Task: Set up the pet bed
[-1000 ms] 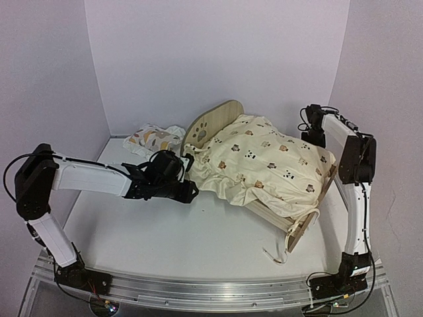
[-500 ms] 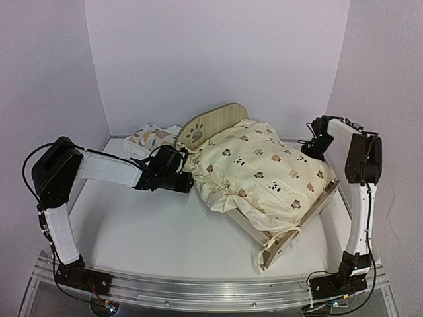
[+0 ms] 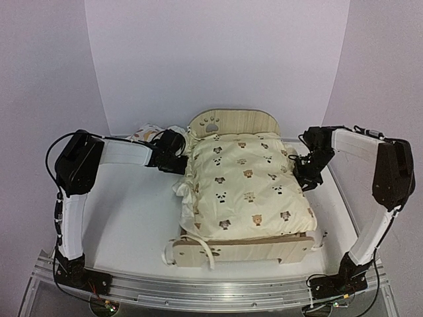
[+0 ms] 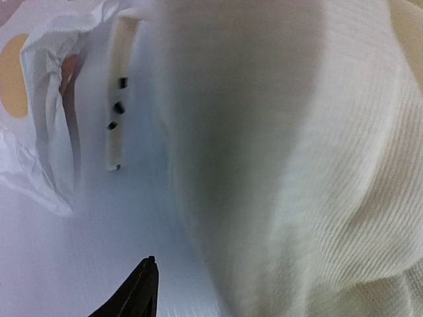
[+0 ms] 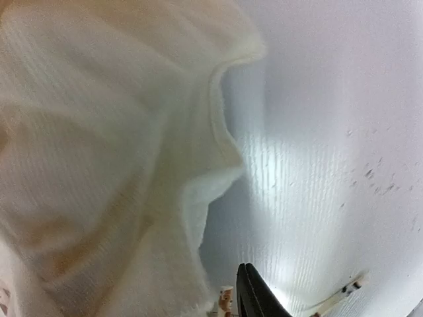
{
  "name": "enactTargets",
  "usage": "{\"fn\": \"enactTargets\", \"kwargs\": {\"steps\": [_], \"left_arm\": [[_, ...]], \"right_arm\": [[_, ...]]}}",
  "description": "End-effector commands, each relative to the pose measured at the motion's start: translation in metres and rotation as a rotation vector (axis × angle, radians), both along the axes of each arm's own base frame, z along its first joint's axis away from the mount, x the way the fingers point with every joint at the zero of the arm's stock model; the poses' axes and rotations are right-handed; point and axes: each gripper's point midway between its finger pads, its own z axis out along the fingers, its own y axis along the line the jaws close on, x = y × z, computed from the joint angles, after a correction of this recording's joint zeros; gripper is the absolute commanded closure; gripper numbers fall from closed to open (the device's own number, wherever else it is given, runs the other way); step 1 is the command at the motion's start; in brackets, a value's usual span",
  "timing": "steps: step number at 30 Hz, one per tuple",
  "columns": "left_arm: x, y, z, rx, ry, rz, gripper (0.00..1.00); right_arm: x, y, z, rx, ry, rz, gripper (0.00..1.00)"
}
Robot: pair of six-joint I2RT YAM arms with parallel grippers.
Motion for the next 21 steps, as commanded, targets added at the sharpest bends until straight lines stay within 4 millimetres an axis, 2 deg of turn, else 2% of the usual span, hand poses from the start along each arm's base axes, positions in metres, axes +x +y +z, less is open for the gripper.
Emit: {"fn": "enactTargets", "kwargs": {"steps": [1, 7, 9, 13, 17, 21], "left_arm": [[0.028, -0.072, 0.051, -0.117, -0.129, -0.179, 0.53], [0.059, -0.095, 0.049, -0.121, -0.140, -0.244, 0.52], [0.064, -0.098, 0.043, -0.120, -0.128, -0.253, 0.52], [0.067, -0.098, 0.038, -0.121, -0.129, -0.256, 0.51], [0.073, -0.100, 0.047, -0.146, -0.156, -0.273, 0.51], [0.071, -0.107, 0.052, -0.176, -0.151, -0.305, 0.50]], "right_arm": [[-0.006, 0.079, 0.011, 0.200, -0.075, 0.100, 0.64], [-0.016, 0.121, 0.005, 0.226, -0.094, 0.180, 0.64], [-0.012, 0.127, 0.003, 0.222, -0.109, 0.183, 0.64], [-0.005, 0.129, 0.006, 0.221, -0.142, 0.161, 0.64], [-0.007, 0.152, 0.013, 0.313, -0.159, 0.185, 0.64], [-0.013, 0.169, 0.015, 0.326, -0.163, 0.234, 0.63]]}}
